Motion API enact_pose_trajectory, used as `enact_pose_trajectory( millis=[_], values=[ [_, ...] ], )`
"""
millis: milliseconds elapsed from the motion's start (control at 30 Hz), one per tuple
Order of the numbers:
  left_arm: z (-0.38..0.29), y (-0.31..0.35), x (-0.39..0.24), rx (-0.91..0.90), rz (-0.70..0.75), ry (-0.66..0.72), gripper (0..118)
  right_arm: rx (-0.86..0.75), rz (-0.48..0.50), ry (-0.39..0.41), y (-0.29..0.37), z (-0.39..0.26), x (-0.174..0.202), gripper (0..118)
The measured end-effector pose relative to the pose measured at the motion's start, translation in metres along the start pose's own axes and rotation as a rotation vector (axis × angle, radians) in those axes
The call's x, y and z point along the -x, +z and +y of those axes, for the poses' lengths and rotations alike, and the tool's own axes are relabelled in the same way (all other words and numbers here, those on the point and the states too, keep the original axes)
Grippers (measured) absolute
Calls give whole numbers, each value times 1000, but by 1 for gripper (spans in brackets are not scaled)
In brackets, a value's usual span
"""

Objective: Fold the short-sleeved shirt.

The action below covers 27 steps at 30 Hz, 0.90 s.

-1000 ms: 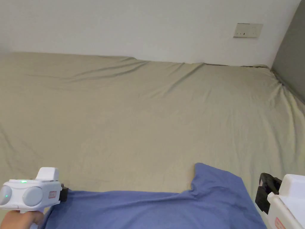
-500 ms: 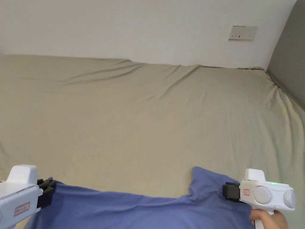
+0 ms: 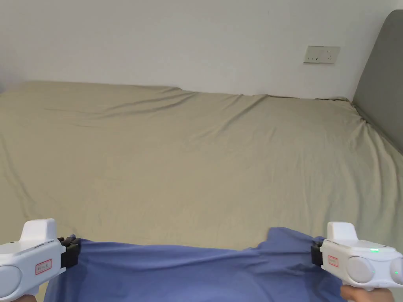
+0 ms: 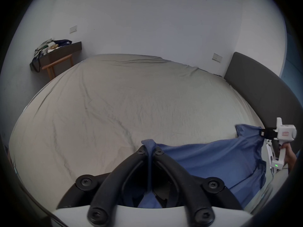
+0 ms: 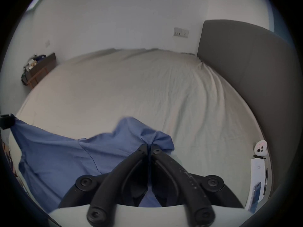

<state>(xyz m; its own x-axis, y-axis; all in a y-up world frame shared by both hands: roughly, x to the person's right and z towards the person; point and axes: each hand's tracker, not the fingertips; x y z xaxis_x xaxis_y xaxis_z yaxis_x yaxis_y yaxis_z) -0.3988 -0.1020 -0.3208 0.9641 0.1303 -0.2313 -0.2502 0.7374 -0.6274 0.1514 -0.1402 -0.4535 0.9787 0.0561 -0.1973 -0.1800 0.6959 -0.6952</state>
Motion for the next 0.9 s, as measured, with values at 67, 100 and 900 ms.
enact_pose_trajectory(
  millis=[67,100,900],
  values=[
    [-7,14,5,-11,8,38,3,-43,14,-13,35,-6,-8,5],
    [-10,22,7,-18,9,64,3,-68,29,-26,52,-12,-12,5],
    [-182,59,33,210,119,75,3,124,23,-200,124,-224,-9,5]
  ],
)
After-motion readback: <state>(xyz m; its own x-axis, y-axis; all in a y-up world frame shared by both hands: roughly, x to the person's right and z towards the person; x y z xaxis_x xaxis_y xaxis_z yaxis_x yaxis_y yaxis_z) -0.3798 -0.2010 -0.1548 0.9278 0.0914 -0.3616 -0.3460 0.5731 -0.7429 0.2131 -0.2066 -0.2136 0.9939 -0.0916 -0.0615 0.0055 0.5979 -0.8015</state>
